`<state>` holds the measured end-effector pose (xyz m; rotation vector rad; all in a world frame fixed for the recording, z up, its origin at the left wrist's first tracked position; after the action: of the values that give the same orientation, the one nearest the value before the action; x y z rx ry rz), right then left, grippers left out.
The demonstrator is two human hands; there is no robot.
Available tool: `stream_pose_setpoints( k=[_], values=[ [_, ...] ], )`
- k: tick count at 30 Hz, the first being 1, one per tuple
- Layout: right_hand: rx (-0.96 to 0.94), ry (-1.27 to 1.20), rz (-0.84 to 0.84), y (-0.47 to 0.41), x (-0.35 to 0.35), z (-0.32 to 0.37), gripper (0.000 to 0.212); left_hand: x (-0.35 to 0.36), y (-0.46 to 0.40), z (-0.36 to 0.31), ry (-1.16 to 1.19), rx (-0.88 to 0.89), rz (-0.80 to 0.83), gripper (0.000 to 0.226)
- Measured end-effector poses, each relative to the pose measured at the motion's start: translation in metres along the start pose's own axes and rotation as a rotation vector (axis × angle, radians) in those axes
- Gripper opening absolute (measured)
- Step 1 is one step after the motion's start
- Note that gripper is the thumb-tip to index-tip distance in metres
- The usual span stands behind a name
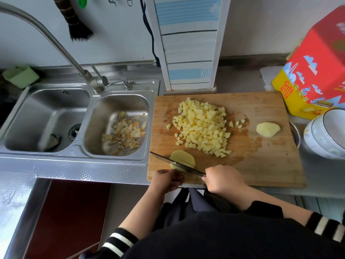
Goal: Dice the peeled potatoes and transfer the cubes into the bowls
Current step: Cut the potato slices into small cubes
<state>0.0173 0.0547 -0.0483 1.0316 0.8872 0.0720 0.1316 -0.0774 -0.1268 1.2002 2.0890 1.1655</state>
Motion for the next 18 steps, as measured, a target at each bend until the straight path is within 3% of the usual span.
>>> stream_pose_setpoints(
  k=[6, 18],
  values=[
    [-0.024, 0.033, -0.037, 0.0018, 0.0035, -0.0015, 0.016, -0.0004, -0.0024, 0.0022, 0.012, 0.011, -0.001, 0.025],
    [-0.032, -0.006, -0.071, 0.0068, -0.0006, -0.0049, 0.019, 0.0005, 0.0058, -0.0049, -0.113, 0.075, 0.052, 0.021]
  ],
)
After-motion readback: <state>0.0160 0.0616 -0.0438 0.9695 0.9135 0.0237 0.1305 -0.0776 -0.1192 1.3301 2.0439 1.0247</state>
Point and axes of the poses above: each hand's wrist, its own y-axis away from the middle knuckle, its own x-axis out of the palm, z = x × y, the point moved 9 cm from there along -y, towards the middle knuckle, and after that the axes turned 11 degrees about z, right-handed, at the moved point
